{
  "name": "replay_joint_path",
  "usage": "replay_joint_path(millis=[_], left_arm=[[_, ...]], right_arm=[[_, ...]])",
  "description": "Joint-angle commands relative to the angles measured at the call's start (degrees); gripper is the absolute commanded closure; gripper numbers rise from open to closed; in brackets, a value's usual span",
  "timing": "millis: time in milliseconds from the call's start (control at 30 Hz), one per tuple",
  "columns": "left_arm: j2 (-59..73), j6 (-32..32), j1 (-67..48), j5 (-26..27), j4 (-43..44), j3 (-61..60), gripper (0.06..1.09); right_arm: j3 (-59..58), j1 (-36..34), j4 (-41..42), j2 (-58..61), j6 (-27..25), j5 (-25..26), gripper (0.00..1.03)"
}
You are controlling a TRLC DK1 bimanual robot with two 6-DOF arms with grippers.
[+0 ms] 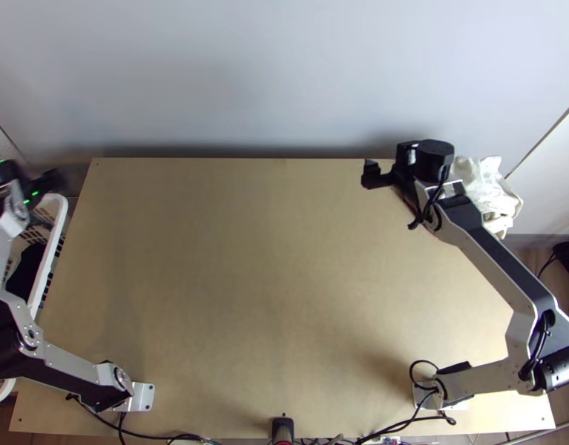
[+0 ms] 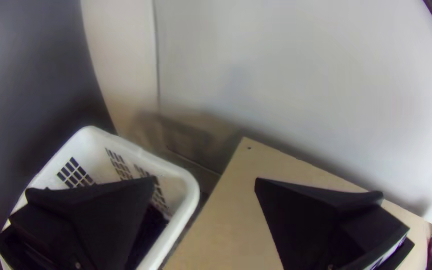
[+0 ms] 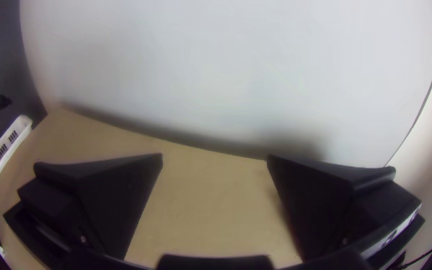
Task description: Fold the t-shirt
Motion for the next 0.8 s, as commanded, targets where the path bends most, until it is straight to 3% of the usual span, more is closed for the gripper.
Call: replay_joint_path(millis=[0,367,767], left_arm=[[3.4,2.9,11.4,0.9,0.8,-0.9,0.11],[12.6,6.8,22.3,0.9,8.0,-0.1,0.11],[28.8,7.9,28.8,0.9,8.0,10.8,0.11]], right_arm=[[-1.7,4.5,-2.2,-3.1,-0.5,1.1,0.05],[-6.8,6.4,-4.5,-9.2,-1.4,2.5,0.05],[-6.1,7.6,-7.2,-10.2,-2.4,5.2,0.05]])
